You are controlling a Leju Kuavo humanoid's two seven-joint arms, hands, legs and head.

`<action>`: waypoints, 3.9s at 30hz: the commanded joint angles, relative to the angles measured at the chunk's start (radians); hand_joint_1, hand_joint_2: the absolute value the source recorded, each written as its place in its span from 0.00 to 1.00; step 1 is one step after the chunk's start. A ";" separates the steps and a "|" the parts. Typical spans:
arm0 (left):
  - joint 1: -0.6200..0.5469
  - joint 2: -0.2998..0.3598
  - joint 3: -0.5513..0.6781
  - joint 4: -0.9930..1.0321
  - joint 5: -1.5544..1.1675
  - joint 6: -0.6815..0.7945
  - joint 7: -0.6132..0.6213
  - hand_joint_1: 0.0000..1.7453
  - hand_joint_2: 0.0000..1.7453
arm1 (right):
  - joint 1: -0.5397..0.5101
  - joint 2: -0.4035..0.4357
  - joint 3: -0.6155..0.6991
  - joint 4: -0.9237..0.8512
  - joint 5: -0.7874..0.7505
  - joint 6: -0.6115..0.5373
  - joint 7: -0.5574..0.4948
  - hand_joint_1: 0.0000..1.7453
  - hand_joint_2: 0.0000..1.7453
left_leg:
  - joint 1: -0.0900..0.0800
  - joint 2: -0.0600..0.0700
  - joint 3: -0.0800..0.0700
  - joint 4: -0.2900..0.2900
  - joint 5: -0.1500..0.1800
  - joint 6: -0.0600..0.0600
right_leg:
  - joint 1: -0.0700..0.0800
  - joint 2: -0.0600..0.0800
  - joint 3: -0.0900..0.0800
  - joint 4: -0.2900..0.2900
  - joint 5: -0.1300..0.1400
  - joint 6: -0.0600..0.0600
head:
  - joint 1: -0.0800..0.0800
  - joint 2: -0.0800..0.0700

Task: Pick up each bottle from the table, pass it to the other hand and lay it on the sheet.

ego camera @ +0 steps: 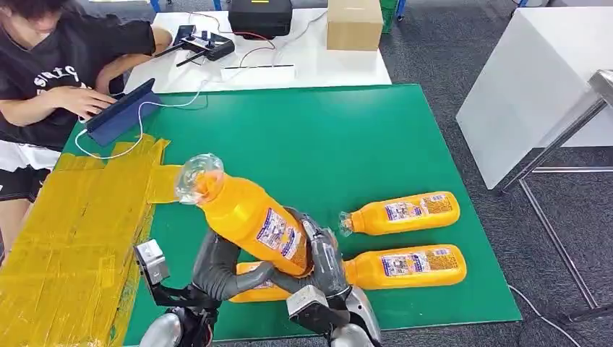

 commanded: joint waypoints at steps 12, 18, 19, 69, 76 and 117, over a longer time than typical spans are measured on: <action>-0.036 0.060 -0.016 0.014 0.148 -0.112 0.000 0.00 1.00 | -0.148 0.026 0.099 0.358 0.107 -0.010 0.050 1.00 1.00 | 0.001 0.002 0.007 -0.002 -0.002 -0.002 | 0.001 0.001 0.007 -0.002 -0.001 -0.001 | 0.000 0.000; -0.039 0.059 -0.016 0.020 0.157 -0.126 -0.001 0.00 1.00 | -0.148 0.026 0.096 0.366 0.105 -0.003 0.051 1.00 1.00 | 0.001 0.001 0.007 -0.002 -0.002 -0.002 | 0.001 0.000 0.007 -0.002 -0.002 -0.001 | 0.000 0.000; -0.040 0.060 -0.015 0.023 0.161 -0.138 -0.002 0.00 1.00 | -0.149 0.028 0.093 0.377 0.104 0.008 0.051 1.00 1.00 | 0.001 0.000 0.006 -0.002 -0.002 -0.001 | 0.001 -0.001 0.006 -0.002 -0.002 0.000 | 0.000 0.000; -0.275 0.147 0.253 0.081 -1.011 0.570 0.143 1.00 1.00 | 0.105 -0.128 -0.073 -0.243 0.047 0.030 -0.009 0.00 1.00 | 0.001 0.001 0.004 0.000 -0.001 -0.002 | 0.001 -0.001 0.004 0.000 -0.002 -0.001 | 0.000 0.000; -0.398 0.274 0.273 0.412 -1.596 0.457 0.350 1.00 1.00 | 0.092 -0.163 -0.055 -0.239 0.180 0.083 0.070 0.00 1.00 | 0.002 0.002 0.011 -0.001 -0.002 -0.003 | 0.002 0.000 0.010 -0.001 -0.002 -0.002 | 0.000 0.000; -0.628 0.158 0.340 1.199 -1.589 0.247 0.431 0.00 1.00 | -0.120 -0.280 0.190 0.115 0.612 0.205 0.363 0.00 1.00 | 0.000 0.002 0.014 -0.002 0.001 -0.001 | 0.000 0.002 0.014 -0.002 0.001 0.000 | 0.000 0.000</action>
